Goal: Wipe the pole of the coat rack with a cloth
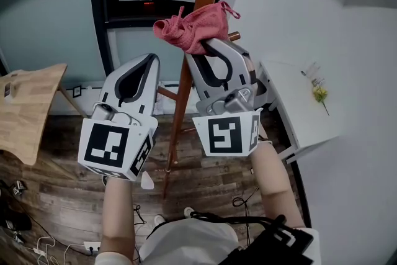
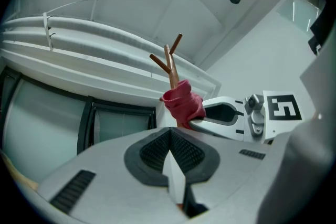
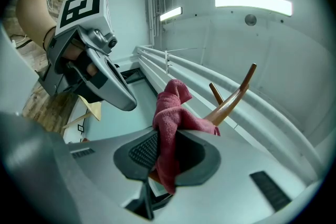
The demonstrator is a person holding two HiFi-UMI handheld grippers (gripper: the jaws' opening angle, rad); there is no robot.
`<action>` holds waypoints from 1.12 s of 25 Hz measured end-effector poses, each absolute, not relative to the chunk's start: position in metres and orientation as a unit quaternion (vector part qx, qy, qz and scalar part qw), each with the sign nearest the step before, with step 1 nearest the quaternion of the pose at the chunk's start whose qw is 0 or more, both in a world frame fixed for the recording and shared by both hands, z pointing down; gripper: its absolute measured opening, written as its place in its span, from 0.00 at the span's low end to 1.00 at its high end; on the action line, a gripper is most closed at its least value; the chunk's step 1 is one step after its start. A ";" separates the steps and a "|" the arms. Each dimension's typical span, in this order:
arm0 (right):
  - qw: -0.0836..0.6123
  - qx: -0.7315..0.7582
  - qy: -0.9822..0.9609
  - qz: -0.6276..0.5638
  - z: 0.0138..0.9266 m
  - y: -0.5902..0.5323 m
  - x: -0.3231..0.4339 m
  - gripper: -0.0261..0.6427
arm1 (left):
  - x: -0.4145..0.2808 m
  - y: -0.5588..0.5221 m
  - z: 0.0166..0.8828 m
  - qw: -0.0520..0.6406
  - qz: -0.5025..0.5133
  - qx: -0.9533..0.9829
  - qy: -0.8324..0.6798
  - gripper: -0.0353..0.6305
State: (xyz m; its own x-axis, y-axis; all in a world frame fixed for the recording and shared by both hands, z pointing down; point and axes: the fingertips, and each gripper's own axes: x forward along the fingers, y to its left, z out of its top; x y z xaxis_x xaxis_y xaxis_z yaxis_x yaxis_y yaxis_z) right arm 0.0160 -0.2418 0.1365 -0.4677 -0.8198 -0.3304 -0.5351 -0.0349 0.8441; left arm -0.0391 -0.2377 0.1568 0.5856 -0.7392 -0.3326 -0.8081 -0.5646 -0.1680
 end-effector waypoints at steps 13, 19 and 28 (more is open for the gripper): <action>0.144 0.494 -0.690 -0.509 0.150 -0.243 0.017 0.16 | -0.042 -0.241 0.165 0.142 0.102 -0.878 0.446 0.07; 0.149 0.494 -0.692 -0.505 0.155 -0.244 0.017 0.16 | -0.044 -0.243 0.168 0.137 0.097 -0.878 0.449 0.07; 0.159 0.491 -0.696 -0.500 0.175 -0.238 0.014 0.16 | -0.048 -0.235 0.179 0.135 0.093 -0.878 0.449 0.07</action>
